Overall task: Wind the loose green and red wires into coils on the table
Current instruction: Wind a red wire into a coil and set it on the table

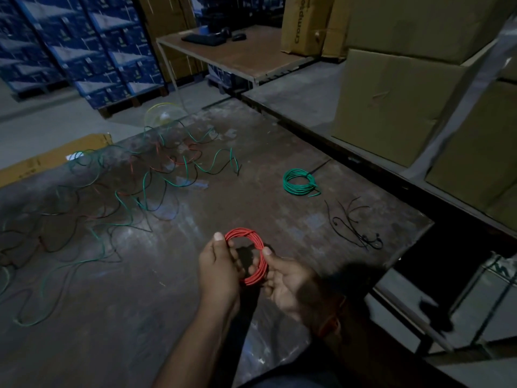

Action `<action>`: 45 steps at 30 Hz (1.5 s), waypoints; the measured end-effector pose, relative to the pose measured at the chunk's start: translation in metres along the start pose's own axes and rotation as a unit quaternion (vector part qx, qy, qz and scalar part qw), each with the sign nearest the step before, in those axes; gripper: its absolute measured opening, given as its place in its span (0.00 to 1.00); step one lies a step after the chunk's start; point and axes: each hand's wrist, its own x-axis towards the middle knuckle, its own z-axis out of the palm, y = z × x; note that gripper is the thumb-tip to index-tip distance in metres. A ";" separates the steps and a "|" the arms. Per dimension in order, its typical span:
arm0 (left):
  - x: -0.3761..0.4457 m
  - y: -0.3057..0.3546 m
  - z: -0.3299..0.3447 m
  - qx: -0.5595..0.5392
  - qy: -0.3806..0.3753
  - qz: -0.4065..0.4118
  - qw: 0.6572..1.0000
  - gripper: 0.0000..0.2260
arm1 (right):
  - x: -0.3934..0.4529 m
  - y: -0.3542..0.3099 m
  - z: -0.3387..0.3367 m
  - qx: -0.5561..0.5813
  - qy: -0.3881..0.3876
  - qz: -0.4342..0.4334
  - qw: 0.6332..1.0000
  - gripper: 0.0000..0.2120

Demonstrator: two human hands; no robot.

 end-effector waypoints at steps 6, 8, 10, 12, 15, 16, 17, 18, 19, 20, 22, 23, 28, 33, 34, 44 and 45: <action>0.003 0.001 0.000 -0.012 -0.015 -0.029 0.999 0.21 | 0.001 -0.001 0.007 0.012 -0.023 0.015 1.000 0.17; 0.007 -0.001 -0.005 -0.030 -0.028 -0.057 0.997 0.21 | 0.000 0.000 0.012 0.028 -0.031 0.006 0.999 0.18; 0.007 0.004 -0.010 -0.056 -0.042 -0.082 0.994 0.21 | 0.002 0.005 0.017 0.060 -0.032 -0.007 0.998 0.25; 0.004 0.010 -0.014 -0.079 -0.059 -0.091 0.991 0.21 | -0.001 0.008 0.026 0.074 -0.035 -0.035 0.996 0.32; 0.007 0.014 -0.025 -0.102 -0.080 -0.105 0.986 0.21 | 0.001 0.017 0.036 0.082 -0.014 -0.076 0.994 0.28; 0.010 0.014 -0.031 -0.101 -0.091 -0.105 0.985 0.20 | 0.001 0.021 0.038 0.064 -0.007 -0.089 0.994 0.25; 0.014 0.014 -0.038 -0.089 -0.100 -0.101 0.986 0.20 | 0.002 0.028 0.038 0.030 0.001 -0.105 0.994 0.25; 0.016 0.015 -0.046 -0.073 -0.111 -0.094 0.987 0.20 | 0.000 0.033 0.038 -0.021 0.010 -0.115 0.993 0.26; 0.018 0.014 -0.054 -0.056 -0.120 -0.088 0.987 0.19 | -0.003 0.037 0.038 -0.055 0.008 -0.128 0.990 0.27; 0.019 0.013 -0.060 -0.046 -0.129 -0.085 0.987 0.19 | -0.006 0.039 0.038 -0.065 0.013 -0.134 0.989 0.27; 0.019 0.009 -0.072 -0.033 -0.144 -0.086 0.985 0.17 | -0.012 0.037 0.038 -0.066 0.030 -0.149 0.986 0.23; 0.018 0.007 -0.077 -0.028 -0.151 -0.082 0.985 0.17 | -0.014 0.033 0.039 -0.094 0.043 -0.167 0.981 0.21; 0.010 -0.001 -0.102 0.024 -0.218 -0.033 0.975 0.15 | -0.023 0.024 0.047 -0.286 0.120 -0.248 0.918 0.10; 0.002 -0.003 -0.105 0.012 -0.307 -0.015 0.952 0.16 | -0.036 0.027 0.053 -0.385 0.060 -0.289 0.874 0.08; 0.002 -0.003 -0.102 -0.004 -0.308 -0.022 0.951 0.16 | -0.037 0.030 0.054 -0.349 0.065 -0.297 0.887 0.09; 0.001 -0.015 -0.058 -0.069 -0.212 -0.028 0.975 0.08 | -0.033 0.025 0.032 -0.178 0.195 -0.342 0.902 0.08; 0.001 -0.016 -0.049 -0.078 -0.209 -0.035 0.974 0.07 | -0.034 0.021 0.027 -0.176 0.202 -0.343 0.900 0.08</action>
